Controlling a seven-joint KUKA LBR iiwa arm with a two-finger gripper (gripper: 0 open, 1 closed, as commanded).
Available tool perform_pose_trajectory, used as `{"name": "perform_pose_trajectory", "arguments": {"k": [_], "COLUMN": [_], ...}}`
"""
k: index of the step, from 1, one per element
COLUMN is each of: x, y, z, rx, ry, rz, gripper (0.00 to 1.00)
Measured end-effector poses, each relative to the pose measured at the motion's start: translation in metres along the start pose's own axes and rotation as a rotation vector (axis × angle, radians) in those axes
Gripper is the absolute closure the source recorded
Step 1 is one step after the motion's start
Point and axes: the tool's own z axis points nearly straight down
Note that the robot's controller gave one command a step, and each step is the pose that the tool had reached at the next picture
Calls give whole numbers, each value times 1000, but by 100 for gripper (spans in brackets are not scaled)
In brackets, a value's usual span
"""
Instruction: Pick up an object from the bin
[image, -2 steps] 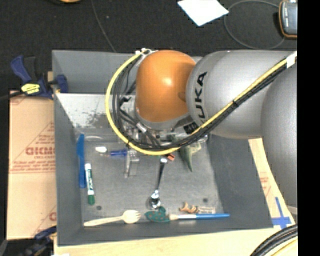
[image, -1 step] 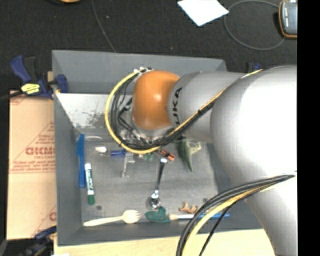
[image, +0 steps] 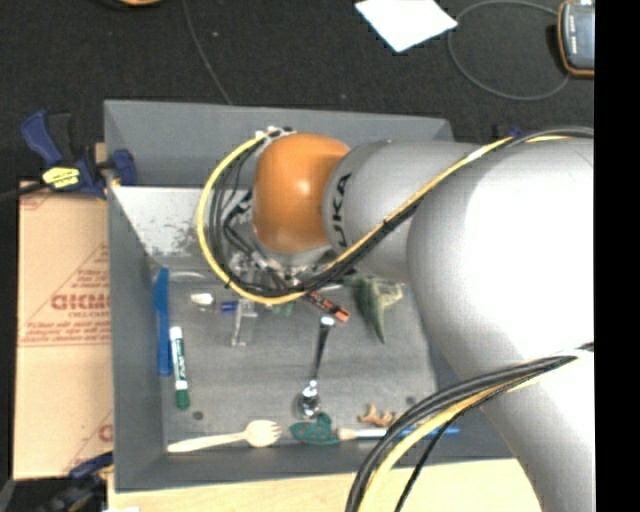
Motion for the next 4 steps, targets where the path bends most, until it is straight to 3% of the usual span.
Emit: {"name": "perform_pose_trajectory", "arguments": {"k": [1,2,3,4], "x": [4,18,2,2], "y": [-12,-2,-13,-13], "z": [0,-1,-2,-2], "rx": [4,0,2,2], "ry": [6,2,1,1], "rz": [-17,176,-9,-9], "gripper": [0,0,100,100]}}
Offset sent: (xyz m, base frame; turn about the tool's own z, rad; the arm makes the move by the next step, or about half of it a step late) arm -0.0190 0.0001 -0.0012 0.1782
